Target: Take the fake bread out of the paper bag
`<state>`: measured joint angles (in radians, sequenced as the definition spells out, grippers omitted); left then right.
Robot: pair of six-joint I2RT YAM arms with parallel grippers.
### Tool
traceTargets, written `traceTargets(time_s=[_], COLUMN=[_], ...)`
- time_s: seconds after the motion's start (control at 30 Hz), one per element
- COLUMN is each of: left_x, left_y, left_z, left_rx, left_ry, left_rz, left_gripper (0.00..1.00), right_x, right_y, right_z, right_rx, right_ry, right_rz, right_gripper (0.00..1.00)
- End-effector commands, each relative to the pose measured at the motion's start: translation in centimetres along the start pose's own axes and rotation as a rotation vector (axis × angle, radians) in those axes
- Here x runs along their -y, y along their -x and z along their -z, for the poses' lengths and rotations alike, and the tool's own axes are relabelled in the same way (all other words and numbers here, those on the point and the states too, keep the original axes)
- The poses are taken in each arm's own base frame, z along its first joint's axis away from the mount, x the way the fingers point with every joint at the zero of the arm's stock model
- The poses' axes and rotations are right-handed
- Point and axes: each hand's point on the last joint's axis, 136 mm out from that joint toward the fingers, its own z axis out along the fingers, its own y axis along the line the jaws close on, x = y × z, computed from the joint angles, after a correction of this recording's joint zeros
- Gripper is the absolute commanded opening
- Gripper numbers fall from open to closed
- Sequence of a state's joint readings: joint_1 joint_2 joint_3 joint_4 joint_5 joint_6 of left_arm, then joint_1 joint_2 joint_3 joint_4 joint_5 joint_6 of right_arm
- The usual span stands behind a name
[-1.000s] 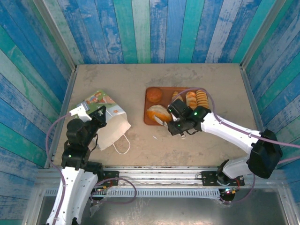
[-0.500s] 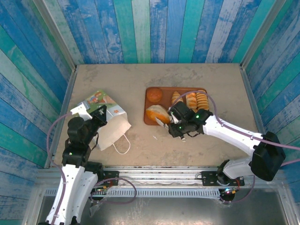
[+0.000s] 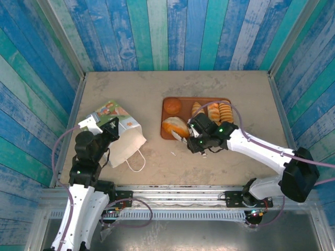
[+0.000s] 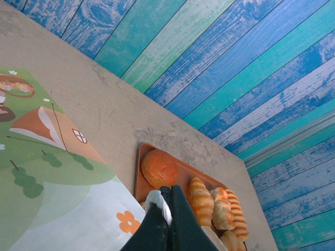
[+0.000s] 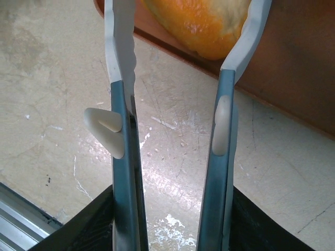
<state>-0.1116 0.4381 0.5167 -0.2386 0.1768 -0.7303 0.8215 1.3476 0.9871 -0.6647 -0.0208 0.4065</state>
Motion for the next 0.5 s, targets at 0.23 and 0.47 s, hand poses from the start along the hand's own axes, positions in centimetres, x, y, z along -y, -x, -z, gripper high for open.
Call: traceTargets(time_s=[0.23, 0.47], left_x=[0.8, 1.0], left_y=[0.6, 0.7], left_z=[0.2, 0.3], left_rx=[0.018, 0.019], left_ry=[-0.023, -0.031], left_rz=[-0.012, -0.006], left_gripper=[0.00, 0.00], right_x=[-1.9, -3.7], right_y=[2.9, 3.4], right_z=[6.5, 9.8], right_rx=[0.273, 0.397], right_ry=[0.143, 0.281], right_rz=[0.037, 0.064], right_gripper=[0.48, 0.47])
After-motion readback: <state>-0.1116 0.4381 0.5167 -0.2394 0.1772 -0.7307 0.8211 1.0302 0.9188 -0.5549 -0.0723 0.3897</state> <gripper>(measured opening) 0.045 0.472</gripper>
